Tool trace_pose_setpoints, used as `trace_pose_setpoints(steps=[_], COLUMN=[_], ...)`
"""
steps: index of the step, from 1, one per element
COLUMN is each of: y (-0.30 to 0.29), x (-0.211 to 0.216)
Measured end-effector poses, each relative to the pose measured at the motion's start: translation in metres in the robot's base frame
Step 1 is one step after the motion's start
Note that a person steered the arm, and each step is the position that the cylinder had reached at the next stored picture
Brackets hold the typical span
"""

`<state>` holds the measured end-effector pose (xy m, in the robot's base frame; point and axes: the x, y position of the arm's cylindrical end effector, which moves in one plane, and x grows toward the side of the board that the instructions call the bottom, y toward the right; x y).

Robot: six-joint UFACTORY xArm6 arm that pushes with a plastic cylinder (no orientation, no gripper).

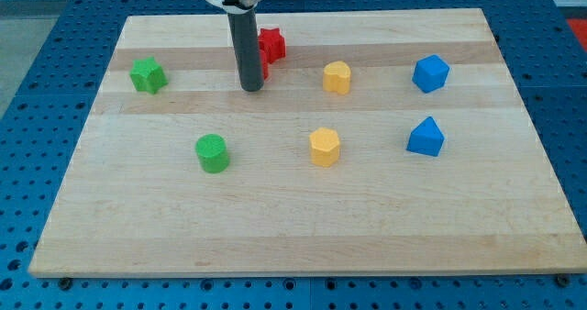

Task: Push the green circle diagonal to the heart

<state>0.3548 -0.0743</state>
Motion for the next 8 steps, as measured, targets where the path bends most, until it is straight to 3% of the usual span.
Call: trace_pose_setpoints(steps=[1,5,6,7,8], y=[0.015,0.02,-0.01,-0.093,-0.131], x=[0.008,0.136,0.153,0.138,0.119])
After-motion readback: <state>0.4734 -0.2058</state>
